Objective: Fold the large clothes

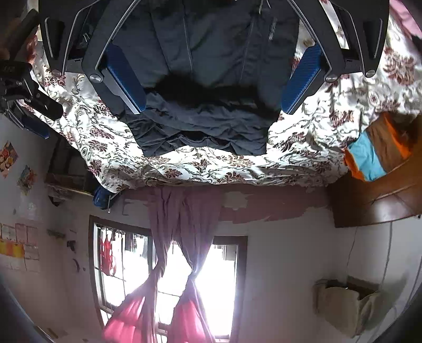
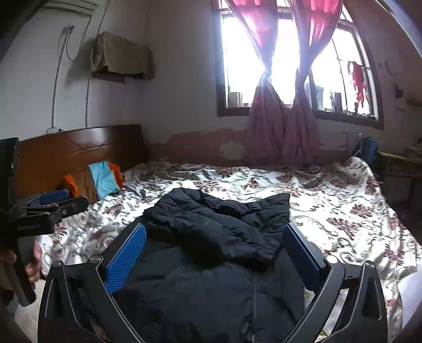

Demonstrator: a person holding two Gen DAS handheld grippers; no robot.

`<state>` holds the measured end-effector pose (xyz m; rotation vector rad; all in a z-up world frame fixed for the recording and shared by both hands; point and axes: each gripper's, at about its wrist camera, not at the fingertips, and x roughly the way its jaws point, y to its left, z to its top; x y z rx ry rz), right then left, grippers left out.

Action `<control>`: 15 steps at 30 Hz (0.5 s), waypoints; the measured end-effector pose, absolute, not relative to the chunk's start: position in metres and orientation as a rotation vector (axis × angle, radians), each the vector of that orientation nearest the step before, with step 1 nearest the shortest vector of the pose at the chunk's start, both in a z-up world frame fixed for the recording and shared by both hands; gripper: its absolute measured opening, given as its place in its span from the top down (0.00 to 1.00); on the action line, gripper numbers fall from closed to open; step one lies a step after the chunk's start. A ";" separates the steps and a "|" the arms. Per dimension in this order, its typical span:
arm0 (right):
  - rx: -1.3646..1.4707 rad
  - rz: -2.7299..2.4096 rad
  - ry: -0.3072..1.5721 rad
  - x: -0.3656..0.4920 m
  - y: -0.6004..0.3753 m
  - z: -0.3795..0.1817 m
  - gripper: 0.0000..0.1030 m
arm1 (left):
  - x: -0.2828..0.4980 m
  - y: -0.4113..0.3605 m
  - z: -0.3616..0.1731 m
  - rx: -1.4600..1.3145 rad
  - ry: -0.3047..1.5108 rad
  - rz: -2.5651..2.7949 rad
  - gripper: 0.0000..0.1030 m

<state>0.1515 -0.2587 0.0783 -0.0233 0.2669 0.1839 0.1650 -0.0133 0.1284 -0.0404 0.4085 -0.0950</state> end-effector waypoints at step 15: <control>-0.075 0.144 0.307 0.110 -0.249 0.031 0.02 | 0.124 -0.017 0.083 0.005 0.451 -0.056 0.00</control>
